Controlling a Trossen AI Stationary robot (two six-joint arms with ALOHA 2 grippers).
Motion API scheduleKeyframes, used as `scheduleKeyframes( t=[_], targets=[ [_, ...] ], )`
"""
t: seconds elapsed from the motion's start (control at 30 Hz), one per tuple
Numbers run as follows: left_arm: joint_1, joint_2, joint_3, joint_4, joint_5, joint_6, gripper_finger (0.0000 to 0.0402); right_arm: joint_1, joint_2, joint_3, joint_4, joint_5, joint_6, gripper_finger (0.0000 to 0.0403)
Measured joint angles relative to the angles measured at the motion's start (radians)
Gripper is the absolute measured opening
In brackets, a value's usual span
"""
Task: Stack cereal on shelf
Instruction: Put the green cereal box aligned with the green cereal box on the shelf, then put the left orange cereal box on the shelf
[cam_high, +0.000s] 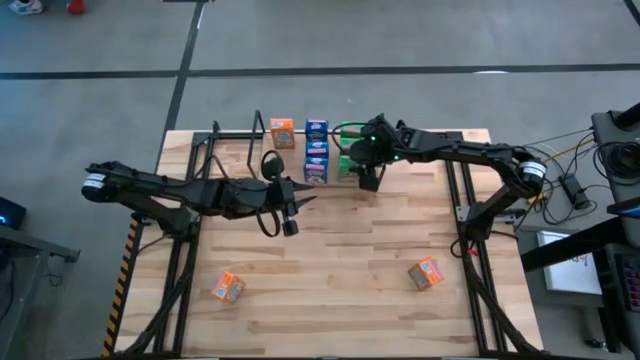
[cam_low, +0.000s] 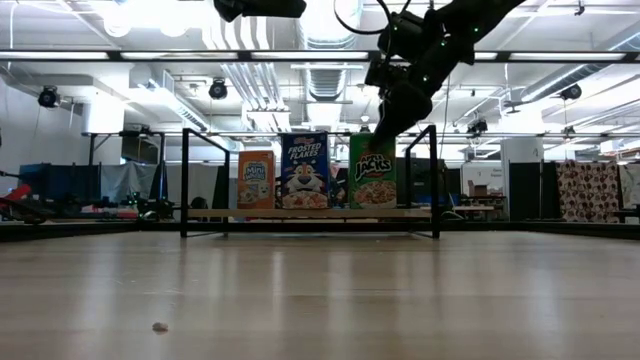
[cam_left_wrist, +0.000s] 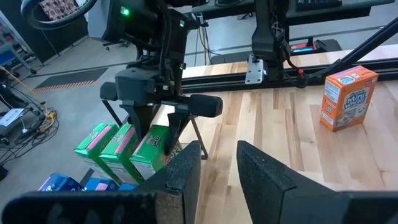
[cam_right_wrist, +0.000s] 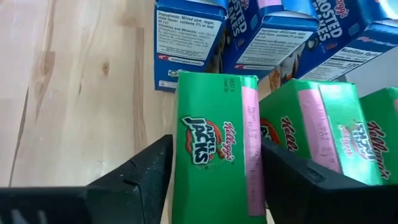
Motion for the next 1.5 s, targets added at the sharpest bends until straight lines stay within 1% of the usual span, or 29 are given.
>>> scheduleKeyframes(
  t=[0.37, 0.47, 0.57, 0.7, 0.9, 1.0, 1.1, 1.17, 1.27, 1.4, 1.5],
  targets=[
    [-0.019, 0.000, 0.000, -0.007, 0.000, -0.011, 0.0088, 0.000, -0.091, 0.000, 0.002, 0.001, 0.000, 0.0210],
    [-0.026, 0.000, 0.000, -0.037, 0.000, -0.054, 0.0088, 0.004, -0.138, 0.000, 0.002, 0.000, 0.028, 0.0210],
    [-0.034, -0.002, 0.000, -0.106, 0.000, -0.130, 0.0088, 0.015, -0.192, 0.000, -0.012, -0.002, 0.062, 0.0210],
    [-0.046, -0.003, 0.001, -0.244, 0.000, -0.280, 0.0088, 0.054, -0.262, 0.001, -0.048, -0.009, 0.106, 0.0210],
    [-0.068, -0.004, 0.001, -0.423, 0.003, -0.519, 0.0088, 0.154, -0.341, -0.007, -0.093, -0.009, 0.173, 0.0200],
    [-0.079, 0.000, 0.033, -0.539, 0.056, -0.659, 0.0088, 0.207, -0.364, -0.023, -0.120, -0.009, 0.192, 0.0193],
    [-0.100, 0.020, 0.104, -0.701, 0.096, -0.834, 0.0088, 0.259, -0.389, -0.068, -0.107, -0.009, 0.199, 0.0186],
    [-0.125, 0.041, 0.151, -0.817, 0.123, -0.928, 0.0088, 0.289, -0.407, -0.114, -0.064, -0.009, 0.202, 0.0181],
    [-0.177, 0.071, 0.212, -0.933, 0.163, -1.037, 0.0088, 0.326, -0.433, -0.203, 0.057, -0.009, 0.201, 0.0174],
    [-0.235, 0.096, 0.260, -0.997, 0.229, -1.182, 0.0089, 0.346, -0.467, -0.302, 0.246, -0.009, 0.174, 0.0165],
    [-0.264, 0.102, 0.264, -1.031, 0.291, -1.343, 0.0099, 0.345, -0.487, -0.349, 0.340, -0.008, 0.168, 0.0159]
  ],
)
